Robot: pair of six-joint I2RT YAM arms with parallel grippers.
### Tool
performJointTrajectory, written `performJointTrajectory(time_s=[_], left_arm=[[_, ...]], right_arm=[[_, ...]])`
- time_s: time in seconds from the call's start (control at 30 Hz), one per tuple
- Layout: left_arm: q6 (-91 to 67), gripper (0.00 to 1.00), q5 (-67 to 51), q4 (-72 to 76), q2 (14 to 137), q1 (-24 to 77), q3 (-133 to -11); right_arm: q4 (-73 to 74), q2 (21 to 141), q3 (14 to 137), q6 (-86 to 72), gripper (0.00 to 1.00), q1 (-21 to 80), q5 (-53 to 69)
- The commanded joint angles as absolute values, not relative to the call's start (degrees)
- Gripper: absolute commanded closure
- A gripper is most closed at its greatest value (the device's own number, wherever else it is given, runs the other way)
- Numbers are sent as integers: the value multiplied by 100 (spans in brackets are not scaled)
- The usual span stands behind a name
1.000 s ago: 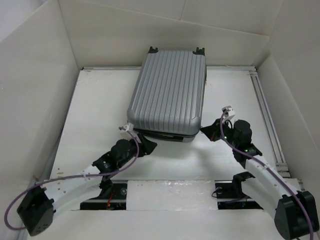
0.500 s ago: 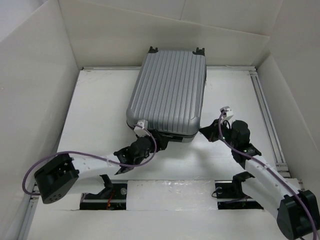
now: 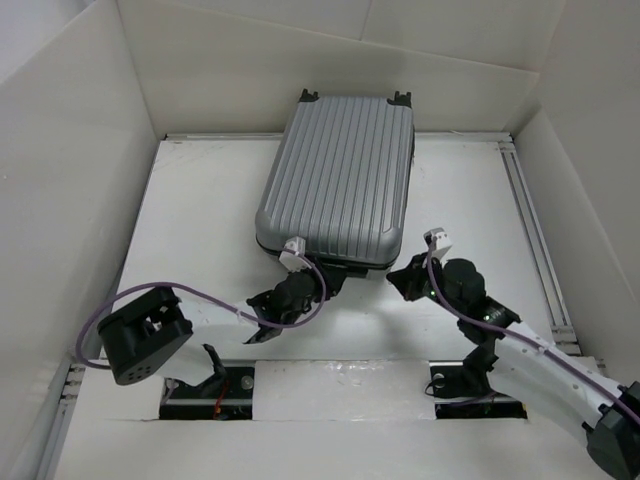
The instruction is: Pack the luggage
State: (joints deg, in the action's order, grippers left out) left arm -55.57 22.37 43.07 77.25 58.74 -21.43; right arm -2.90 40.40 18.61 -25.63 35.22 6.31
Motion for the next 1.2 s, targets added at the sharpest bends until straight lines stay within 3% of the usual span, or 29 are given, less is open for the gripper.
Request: performJointTrajectory(time_s=[0.0, 0.27, 0.4, 0.53, 0.63, 0.7, 0.77, 0.8, 0.83, 0.93, 0.97, 1.03, 1.17], left_arm=[[-5476, 76, 2391, 4685, 8041, 5792, -2443], [-5642, 84, 2277, 5035, 8393, 5959, -2558], [-5704, 86, 2224, 5238, 8507, 5959, -2505], [-5827, 89, 2118, 5370, 8561, 5959, -2391], [-5888, 89, 2118, 5432, 8289, 5959, -2172], [-5889, 78, 2118, 5371, 8052, 5959, -1952], [-5959, 57, 2179, 4916, 7466, 5959, -1716], [-5959, 43, 2180, 4774, 7218, 5959, -1592], [-5959, 37, 2180, 4651, 6929, 5959, -1460], [-5889, 26, 2311, 3660, 5480, 6064, -1151], [-5810, 24, 2442, 3239, 5058, 6117, -1151], [-5757, 23, 2758, 1885, 3801, 6231, -1291], [-5582, 11, 3505, 135, 2357, 6231, -2002]], right_arm=[[-360, 3788, 1846, -3181, 100, 4374, 854], [-1448, 5122, 2538, -3857, 100, 5527, -68], [-2134, 6010, 2751, -4551, 100, 6081, -1343], [-2716, 6144, 2812, -5131, 100, 6311, -2195], [-2926, 6257, 2813, -5343, 100, 6363, -2566], [-2822, 6311, 2935, -5344, 100, 6363, -2566], [-2324, 6390, 3111, -5396, 79, 6363, -2452], [-2181, 6390, 3111, -5466, 73, 6424, -2452], [-2110, 6390, 3111, -5467, 69, 6425, -2452], [-1873, 6162, 3050, -5344, 49, 6425, -2076], [-1698, 6109, 3189, -5283, 26, 6477, -1961], [-937, 6029, 3392, -5072, 3, 6478, -1741], [-81, 5635, 3595, -4869, 0, 6609, -1670]])
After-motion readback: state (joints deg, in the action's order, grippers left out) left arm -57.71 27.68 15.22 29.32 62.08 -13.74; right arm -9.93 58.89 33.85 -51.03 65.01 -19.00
